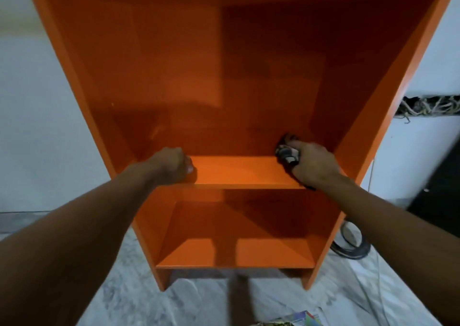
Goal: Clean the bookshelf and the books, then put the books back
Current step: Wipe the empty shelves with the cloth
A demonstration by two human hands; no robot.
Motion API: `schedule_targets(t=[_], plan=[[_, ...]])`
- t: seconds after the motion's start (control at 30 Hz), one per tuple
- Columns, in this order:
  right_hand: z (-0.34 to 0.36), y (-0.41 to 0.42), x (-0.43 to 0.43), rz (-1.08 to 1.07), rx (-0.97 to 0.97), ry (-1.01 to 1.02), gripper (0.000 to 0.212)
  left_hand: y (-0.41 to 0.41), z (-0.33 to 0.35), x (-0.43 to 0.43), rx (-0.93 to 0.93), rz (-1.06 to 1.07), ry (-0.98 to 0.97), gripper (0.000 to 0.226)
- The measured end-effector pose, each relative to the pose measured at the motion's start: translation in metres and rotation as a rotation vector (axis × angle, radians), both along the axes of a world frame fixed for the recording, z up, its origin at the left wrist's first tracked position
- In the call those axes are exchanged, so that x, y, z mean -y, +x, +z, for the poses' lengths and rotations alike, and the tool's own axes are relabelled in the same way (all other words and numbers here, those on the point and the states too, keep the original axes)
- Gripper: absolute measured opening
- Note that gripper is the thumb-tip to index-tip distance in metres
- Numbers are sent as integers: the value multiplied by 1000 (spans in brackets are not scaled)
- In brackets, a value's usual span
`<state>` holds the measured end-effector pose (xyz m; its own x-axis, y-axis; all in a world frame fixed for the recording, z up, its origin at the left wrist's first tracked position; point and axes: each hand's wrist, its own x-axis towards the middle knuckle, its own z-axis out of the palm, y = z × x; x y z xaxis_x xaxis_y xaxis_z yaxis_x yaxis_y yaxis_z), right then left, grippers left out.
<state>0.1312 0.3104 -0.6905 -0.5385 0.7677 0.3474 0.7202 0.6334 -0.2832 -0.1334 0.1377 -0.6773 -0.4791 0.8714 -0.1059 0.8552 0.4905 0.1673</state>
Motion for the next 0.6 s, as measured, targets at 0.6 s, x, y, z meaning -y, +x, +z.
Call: schedule_targets(t=[0.6], plan=[[-17,-65,143,723,-247,-300,34,-30,6,-2,134,-51,-46,30]])
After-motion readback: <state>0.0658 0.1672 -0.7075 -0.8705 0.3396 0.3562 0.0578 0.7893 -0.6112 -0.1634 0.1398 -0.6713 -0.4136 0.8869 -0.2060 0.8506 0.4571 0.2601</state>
